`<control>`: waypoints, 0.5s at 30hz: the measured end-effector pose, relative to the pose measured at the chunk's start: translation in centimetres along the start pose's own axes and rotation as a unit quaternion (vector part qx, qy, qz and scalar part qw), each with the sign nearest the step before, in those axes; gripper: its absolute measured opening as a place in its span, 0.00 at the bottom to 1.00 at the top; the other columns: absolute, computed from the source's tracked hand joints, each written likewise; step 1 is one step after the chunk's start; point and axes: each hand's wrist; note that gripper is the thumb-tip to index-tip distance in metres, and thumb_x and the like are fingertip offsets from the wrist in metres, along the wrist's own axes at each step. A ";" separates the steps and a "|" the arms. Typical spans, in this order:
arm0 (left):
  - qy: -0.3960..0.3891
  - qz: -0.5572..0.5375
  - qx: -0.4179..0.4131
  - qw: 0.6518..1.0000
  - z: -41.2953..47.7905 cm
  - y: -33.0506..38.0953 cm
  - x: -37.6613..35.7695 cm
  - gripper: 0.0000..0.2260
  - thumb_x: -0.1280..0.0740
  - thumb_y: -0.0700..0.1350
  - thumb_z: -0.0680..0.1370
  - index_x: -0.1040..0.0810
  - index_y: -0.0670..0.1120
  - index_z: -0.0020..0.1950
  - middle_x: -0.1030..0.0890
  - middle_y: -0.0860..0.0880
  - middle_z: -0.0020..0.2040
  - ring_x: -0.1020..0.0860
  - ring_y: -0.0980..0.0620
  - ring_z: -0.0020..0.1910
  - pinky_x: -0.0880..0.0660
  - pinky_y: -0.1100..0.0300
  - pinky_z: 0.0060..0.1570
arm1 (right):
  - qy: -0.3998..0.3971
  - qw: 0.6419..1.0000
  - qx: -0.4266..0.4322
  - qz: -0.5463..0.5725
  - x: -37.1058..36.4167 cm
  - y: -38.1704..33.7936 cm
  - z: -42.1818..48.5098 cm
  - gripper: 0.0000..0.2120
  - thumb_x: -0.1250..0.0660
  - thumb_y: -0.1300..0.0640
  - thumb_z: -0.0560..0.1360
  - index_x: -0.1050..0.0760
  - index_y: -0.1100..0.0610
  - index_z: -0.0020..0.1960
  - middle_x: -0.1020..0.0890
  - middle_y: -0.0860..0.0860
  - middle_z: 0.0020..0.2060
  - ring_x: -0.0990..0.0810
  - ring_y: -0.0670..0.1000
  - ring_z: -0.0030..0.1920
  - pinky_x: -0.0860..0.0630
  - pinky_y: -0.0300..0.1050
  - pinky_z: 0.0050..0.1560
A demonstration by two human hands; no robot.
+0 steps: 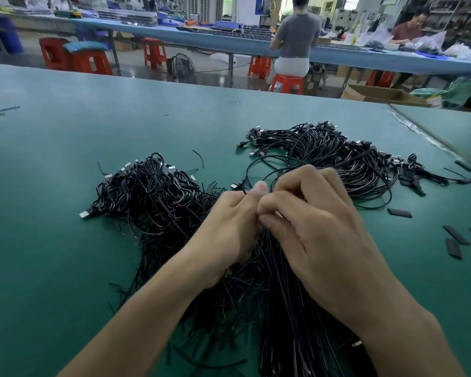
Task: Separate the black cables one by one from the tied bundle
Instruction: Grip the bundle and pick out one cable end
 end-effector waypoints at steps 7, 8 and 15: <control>-0.226 -0.060 0.082 0.969 -0.7 0.7 0.3 0.32 0.46 0.83 0.63 0.35 0.53 0.28 0.44 0.55 0.30 0.47 0.56 0.25 0.47 0.67 0.22 | -0.020 0.984 -0.083 0.159 0.2 1.6 0.0 0.05 0.29 0.60 0.76 0.22 0.52 0.44 0.19 0.42 0.43 0.21 0.44 0.47 0.28 0.37 0.50; -0.249 -0.056 0.085 0.963 -0.8 0.9 0.6 0.31 0.38 0.81 0.61 0.33 0.53 0.29 0.44 0.55 0.31 0.47 0.57 0.26 0.47 0.68 0.22 | -0.029 0.981 -0.095 0.165 0.3 1.8 -0.1 0.05 0.29 0.57 0.75 0.22 0.49 0.43 0.19 0.42 0.40 0.21 0.44 0.45 0.28 0.36 0.46; -0.261 0.130 0.054 0.955 -0.8 0.2 1.0 0.14 0.25 0.34 0.72 0.29 0.46 0.39 0.33 0.58 0.27 0.36 0.59 0.24 0.39 0.65 0.23 | -0.037 0.991 -0.079 0.098 0.3 1.8 -0.3 0.15 0.24 0.57 0.70 0.22 0.43 0.51 0.20 0.38 0.43 0.22 0.43 0.50 0.24 0.47 0.51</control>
Point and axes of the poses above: each hand's wrist, its own z-axis towards the middle knuckle, its own x-axis out of the back of the hand, y = z × x
